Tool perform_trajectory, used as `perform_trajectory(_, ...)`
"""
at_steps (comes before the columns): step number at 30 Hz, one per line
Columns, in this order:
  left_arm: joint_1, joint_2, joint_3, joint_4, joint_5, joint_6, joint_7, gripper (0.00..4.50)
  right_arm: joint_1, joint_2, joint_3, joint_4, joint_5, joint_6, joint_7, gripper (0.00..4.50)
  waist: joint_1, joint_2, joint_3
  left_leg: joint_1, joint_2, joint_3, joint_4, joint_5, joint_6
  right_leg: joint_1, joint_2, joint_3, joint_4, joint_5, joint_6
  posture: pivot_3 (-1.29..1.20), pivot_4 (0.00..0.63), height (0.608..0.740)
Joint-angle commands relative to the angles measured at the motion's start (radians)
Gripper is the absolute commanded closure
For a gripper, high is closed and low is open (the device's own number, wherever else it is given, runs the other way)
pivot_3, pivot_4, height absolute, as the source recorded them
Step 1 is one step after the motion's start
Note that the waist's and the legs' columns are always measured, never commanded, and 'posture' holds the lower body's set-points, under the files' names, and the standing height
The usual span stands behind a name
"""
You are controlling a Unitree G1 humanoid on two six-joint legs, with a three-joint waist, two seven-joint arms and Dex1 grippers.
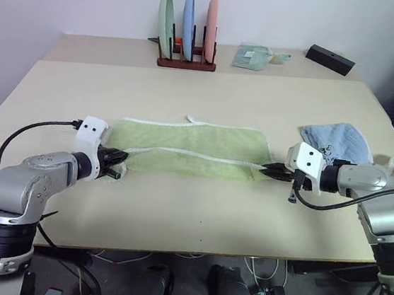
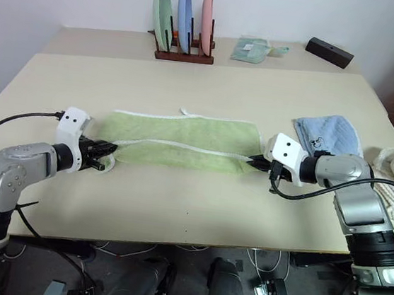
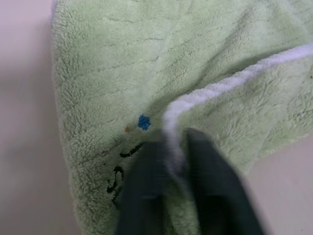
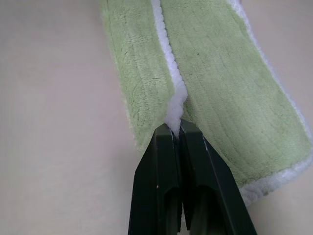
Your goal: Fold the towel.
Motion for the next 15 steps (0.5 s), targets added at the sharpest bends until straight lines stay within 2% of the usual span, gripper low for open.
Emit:
perform_trajectory(1, 0.009, 0.036, 0.036, -0.073, -0.017, -0.042, -0.035, 4.45, -0.035, 0.005, 0.002, -0.008, -0.003, -0.009, 0.004, 4.50, -0.001, 0.000, 0.000, 0.000, 0.000, 0.000, 0.000, 0.000, 0.000, 0.000, 0.000, 0.000, 0.000, 0.000, 0.000, 0.00, 0.150, 0.740)
perform_trajectory(4, 0.024, 0.068, 0.046, -0.116, -0.040, -0.099, -0.102, 4.45, -0.046, -0.003, -0.001, 0.007, -0.002, -0.018, 0.012, 4.50, 0.001, 0.000, 0.000, 0.000, 0.000, 0.000, 0.000, 0.000, 0.000, 0.000, 0.000, 0.000, 0.000, 0.000, 0.000, 0.00, 0.150, 0.740)
perform_trajectory(6, 0.055, 0.112, 0.042, -0.149, -0.014, -0.237, -0.187, 4.45, -0.058, -0.015, -0.011, 0.024, -0.004, -0.030, 0.016, 4.50, 0.001, 0.000, 0.000, 0.000, 0.000, 0.000, 0.000, 0.000, 0.000, 0.000, 0.000, 0.000, 0.000, 0.000, 0.000, 0.00, 0.150, 0.740)
perform_trajectory(9, 0.104, 0.140, 0.106, -0.192, -0.064, -0.391, -0.330, 4.45, -0.090, -0.026, -0.029, 0.068, -0.006, -0.055, 0.013, 4.50, 0.000, 0.000, 0.000, 0.000, 0.000, 0.000, 0.000, 0.000, 0.000, 0.000, 0.000, 0.000, -0.001, 0.000, 0.000, 0.00, 0.150, 0.740)
perform_trajectory(15, 0.121, 0.194, 0.111, -0.131, -0.032, -0.477, -0.373, 4.45, -0.106, -0.033, -0.036, 0.150, -0.015, -0.126, 0.030, 4.50, 0.001, 0.000, 0.000, 0.000, 0.000, 0.000, 0.000, 0.000, 0.000, 0.001, 0.000, 0.000, -0.001, 0.000, 0.000, 0.00, 0.150, 0.740)
